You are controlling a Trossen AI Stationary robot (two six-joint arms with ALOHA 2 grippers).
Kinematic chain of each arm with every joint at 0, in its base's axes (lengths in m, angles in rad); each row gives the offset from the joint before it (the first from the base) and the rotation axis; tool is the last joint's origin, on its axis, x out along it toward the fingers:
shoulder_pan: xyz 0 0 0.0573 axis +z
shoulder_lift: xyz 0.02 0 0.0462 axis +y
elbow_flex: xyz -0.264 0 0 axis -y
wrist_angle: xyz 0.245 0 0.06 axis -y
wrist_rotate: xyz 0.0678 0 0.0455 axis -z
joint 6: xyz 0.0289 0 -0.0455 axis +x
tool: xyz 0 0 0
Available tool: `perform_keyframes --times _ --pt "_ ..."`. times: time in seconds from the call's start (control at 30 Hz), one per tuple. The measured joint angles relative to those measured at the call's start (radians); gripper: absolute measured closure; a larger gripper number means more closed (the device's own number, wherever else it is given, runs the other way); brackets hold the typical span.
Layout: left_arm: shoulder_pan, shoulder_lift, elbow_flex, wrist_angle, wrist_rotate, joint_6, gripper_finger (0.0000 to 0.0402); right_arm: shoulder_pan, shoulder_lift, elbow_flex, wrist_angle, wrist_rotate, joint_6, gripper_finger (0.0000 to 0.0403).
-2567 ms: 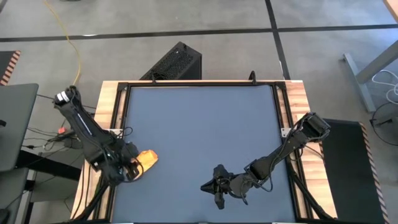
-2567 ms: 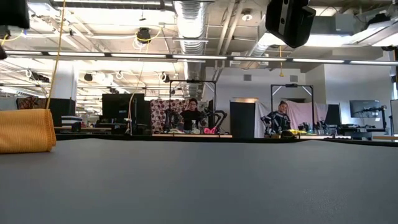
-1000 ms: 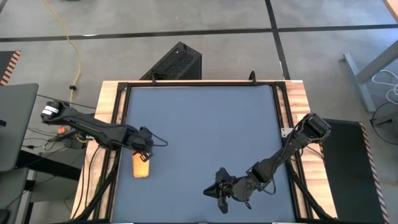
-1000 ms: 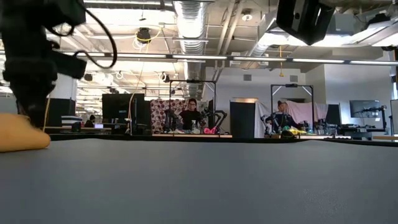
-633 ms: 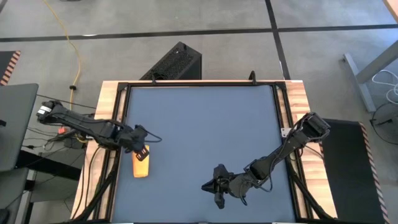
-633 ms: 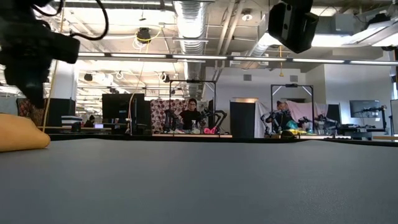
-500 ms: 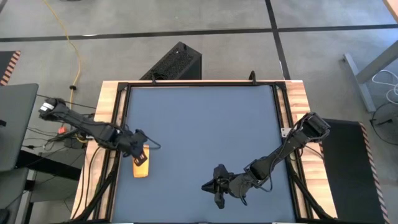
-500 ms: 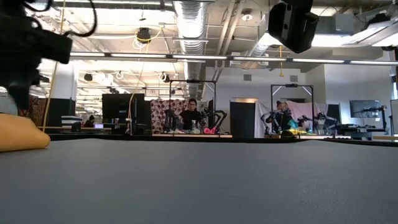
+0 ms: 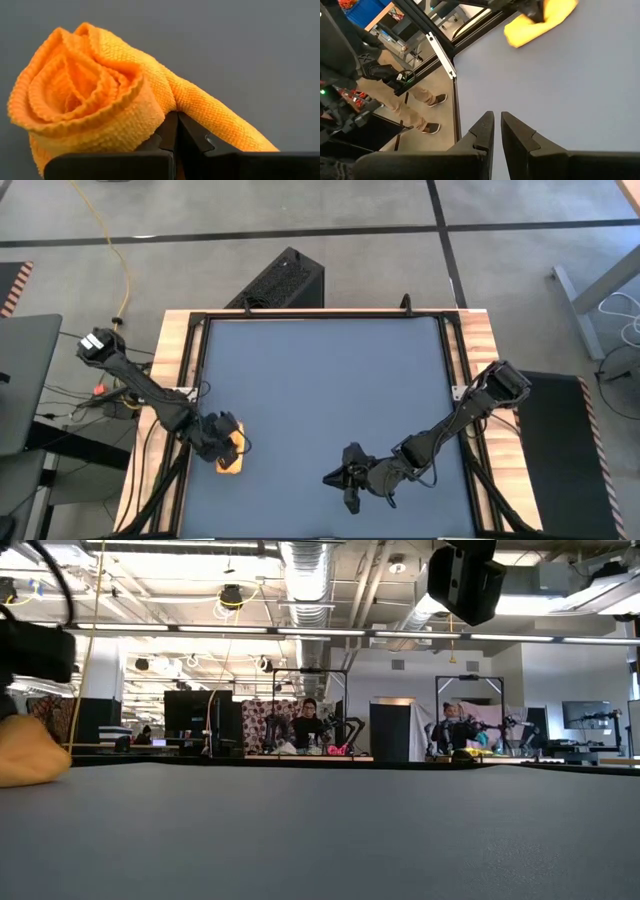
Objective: Roll towel
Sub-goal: Move the yellow towel to the middle left of the table
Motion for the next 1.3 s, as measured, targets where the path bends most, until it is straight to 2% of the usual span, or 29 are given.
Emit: perform_keyframes --times 0.13,0.27,0.47,0.63,0.73,1.07,1.3 --pt "-0.093 0.019 -0.001 0.064 0.001 -0.072 0.0401 0.0 0.0 0.0 0.001 0.0 0.005 0.0341" --pt "-0.207 0.051 0.0 0.126 -0.044 -0.193 0.0401 0.001 0.0 0.0 0.003 -0.001 0.008 0.0341" --pt "-0.372 0.198 0.061 0.172 -0.141 -0.372 0.0401 0.003 0.0 0.0 0.007 -0.001 0.024 0.0341" --pt "-0.428 0.342 0.142 0.193 -0.172 -0.423 0.0401 0.002 0.0 0.0 0.006 0.0 0.019 0.0341" --pt "-0.429 0.376 0.181 0.162 -0.17 -0.402 0.0401 -0.001 0.0 0.0 0.006 0.0 0.018 0.0341" --pt "-0.427 0.252 0.204 0.017 -0.162 -0.374 0.0401 -0.035 0.0 0.0 0.007 -0.036 0.016 0.0341" --pt "-0.427 0.131 0.205 -0.046 -0.241 -0.348 0.0401 -0.039 0.0 0.0 0.015 -0.051 0.016 0.0341"
